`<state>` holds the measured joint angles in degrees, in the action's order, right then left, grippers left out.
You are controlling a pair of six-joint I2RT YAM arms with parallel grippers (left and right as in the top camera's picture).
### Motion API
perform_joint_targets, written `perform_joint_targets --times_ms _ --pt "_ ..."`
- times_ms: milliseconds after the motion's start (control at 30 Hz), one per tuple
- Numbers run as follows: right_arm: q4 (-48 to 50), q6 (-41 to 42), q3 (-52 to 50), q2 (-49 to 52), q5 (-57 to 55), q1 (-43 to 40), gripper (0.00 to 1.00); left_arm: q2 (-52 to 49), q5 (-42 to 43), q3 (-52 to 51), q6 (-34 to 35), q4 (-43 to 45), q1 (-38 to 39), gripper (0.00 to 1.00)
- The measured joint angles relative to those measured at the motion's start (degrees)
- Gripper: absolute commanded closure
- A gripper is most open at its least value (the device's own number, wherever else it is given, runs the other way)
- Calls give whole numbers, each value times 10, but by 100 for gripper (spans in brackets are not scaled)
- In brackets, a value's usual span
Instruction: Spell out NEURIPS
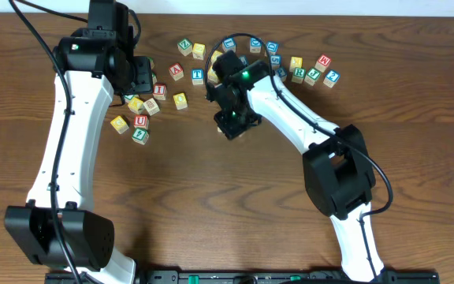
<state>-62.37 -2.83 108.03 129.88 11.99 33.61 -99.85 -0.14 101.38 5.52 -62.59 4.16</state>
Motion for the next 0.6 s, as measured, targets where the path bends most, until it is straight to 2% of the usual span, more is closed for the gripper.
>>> perform_joint_targets --times_ms 167,600 --pt "10 -2 -32 0 0 -2 99 0 0 0 0 0 0 41" --pt "33 12 -35 0 -44 -28 99 0 0 0 0 0 0 41"
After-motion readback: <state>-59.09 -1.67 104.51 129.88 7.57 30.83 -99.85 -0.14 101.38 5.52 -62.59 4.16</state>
